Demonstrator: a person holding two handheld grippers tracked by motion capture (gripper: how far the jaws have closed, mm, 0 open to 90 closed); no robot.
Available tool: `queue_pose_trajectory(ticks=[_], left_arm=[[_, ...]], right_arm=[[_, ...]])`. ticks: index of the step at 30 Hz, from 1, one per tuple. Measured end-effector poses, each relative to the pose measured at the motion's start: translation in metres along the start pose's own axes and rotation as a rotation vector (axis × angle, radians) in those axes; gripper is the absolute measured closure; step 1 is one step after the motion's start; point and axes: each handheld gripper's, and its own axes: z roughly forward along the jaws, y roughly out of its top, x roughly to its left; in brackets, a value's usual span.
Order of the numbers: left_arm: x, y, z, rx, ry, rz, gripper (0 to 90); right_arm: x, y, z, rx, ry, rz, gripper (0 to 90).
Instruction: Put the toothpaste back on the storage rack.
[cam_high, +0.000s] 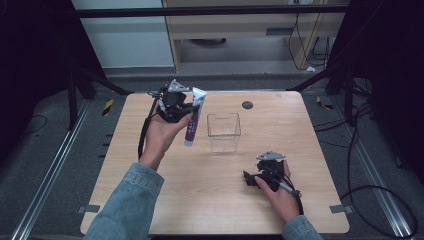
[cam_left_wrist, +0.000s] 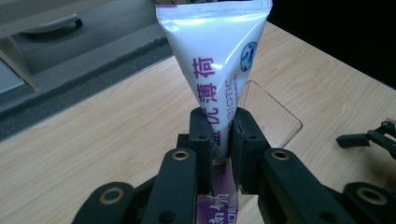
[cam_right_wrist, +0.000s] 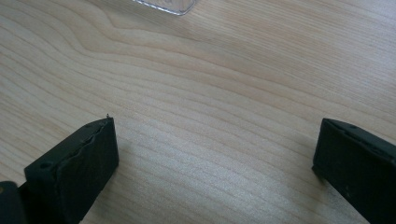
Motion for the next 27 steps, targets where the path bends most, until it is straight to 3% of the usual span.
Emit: queue_pose_trajectory(ticks=[5, 19, 27], left_arm=[[0.002, 0.005, 0.001, -0.010, -0.019, -0.008, 79.8], [0.012, 0.022, 0.006, -0.031, -0.008, -0.039, 79.9], [0.006, 0.033, 0.005, -0.058, -0.004, -0.032, 79.9]], right_arm=[[0.000, 0.000, 0.000, 0.001, 0.000, -0.006, 0.4], [0.001, 0.001, 0.000, 0.003, 0.012, 0.011, 0.4], [0.001, 0.001, 0.000, 0.003, 0.011, 0.011, 0.4]])
